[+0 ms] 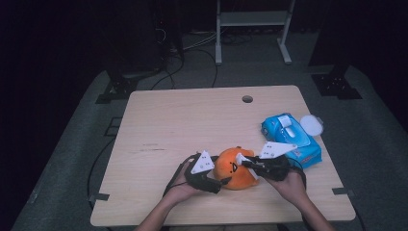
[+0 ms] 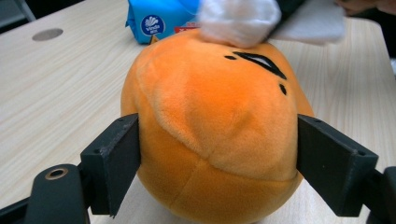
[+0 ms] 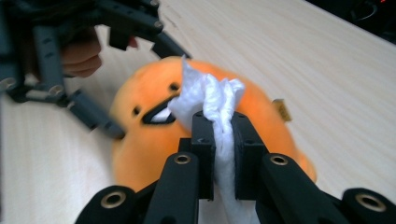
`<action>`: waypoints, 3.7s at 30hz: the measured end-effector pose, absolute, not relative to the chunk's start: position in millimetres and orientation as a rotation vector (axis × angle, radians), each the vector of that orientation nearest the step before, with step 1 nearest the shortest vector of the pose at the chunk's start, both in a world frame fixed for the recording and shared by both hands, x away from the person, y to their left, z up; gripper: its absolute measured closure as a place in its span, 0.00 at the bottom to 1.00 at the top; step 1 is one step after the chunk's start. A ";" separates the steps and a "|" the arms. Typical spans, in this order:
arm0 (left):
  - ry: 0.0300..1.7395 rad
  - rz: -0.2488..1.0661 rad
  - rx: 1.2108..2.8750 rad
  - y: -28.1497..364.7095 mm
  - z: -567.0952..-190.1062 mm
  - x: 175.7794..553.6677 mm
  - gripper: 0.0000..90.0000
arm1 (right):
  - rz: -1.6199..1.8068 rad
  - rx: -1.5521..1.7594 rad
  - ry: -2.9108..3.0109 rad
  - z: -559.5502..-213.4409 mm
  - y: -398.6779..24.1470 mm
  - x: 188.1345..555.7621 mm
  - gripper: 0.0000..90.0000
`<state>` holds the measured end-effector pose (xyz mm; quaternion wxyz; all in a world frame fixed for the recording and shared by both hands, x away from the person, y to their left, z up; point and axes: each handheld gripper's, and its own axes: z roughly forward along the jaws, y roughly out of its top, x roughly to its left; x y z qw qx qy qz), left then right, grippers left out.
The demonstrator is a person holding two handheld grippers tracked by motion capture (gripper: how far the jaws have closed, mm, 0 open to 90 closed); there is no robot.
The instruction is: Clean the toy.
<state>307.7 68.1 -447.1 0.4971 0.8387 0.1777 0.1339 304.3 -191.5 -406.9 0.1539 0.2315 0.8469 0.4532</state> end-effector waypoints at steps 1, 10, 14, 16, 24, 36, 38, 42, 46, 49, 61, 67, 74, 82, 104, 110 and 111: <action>0.432 0.327 2.032 67.6 -447.1 307.9 0.21 | 1.316 0.662 2.435 -406.9 -192.5 302.0 0.90; 0.347 0.414 2.074 60.9 -445.9 298.1 0.28 | 1.333 0.502 2.488 -399.2 -151.4 287.6 0.91; 0.358 0.389 2.061 65.8 -449.1 301.5 0.28 | 1.327 0.595 2.433 -399.1 -171.3 299.6 0.91; 0.359 0.385 2.061 66.5 -449.5 302.1 0.27 | 1.325 0.620 2.433 -400.7 -177.3 302.0 0.90; 0.369 0.368 2.064 68.4 -450.5 303.5 0.24 | 1.302 0.563 2.515 -403.2 -177.3 296.2 0.77; 0.364 0.367 2.065 68.6 -450.3 303.9 0.23 | 1.330 0.557 2.500 -390.7 -179.4 291.4 0.66; 0.363 0.368 2.065 68.1 -450.1 303.6 0.23 | 1.319 0.561 2.489 -390.4 -179.8 291.6 0.75; 0.360 0.369 2.063 67.2 -450.1 303.1 0.23 | 1.343 0.592 2.445 -392.4 -179.4 293.6 0.90; 0.353 0.371 2.070 67.6 -449.9 303.2 0.24 | 1.304 0.591 2.435 -399.5 -177.6 298.9 0.91; 0.362 0.366 2.067 68.6 -450.3 304.0 0.24 | 1.233 0.614 2.417 -401.6 -185.0 303.2 0.92; 0.352 0.371 2.071 66.4 -450.9 303.2 0.24 | 1.318 0.549 2.473 -399.8 -163.4 294.6 0.92; 0.354 0.361 2.066 68.6 -452.0 304.3 0.24 | 1.292 0.530 2.489 -399.8 -162.5 295.2 0.91; 0.363 0.353 2.061 68.8 -452.1 305.2 0.24 | 1.299 0.575 2.491 -393.1 -179.3 297.8 0.68; 0.352 0.361 2.066 67.7 -451.4 304.8 0.24 | 1.343 0.578 2.466 -382.9 -183.5 297.2 0.57; 0.339 0.358 2.065 66.4 -452.6 304.3 0.25 | 1.251 0.617 2.456 -396.8 -186.4 301.5 0.94; 0.316 0.363 2.077 65.5 -451.9 302.8 0.26 | 1.258 0.600 2.488 -396.3 -166.3 302.1 0.71; 0.304 0.367 2.078 65.4 -452.1 302.4 0.26 | 1.264 0.600 2.483 -396.5 -162.3 302.4 0.69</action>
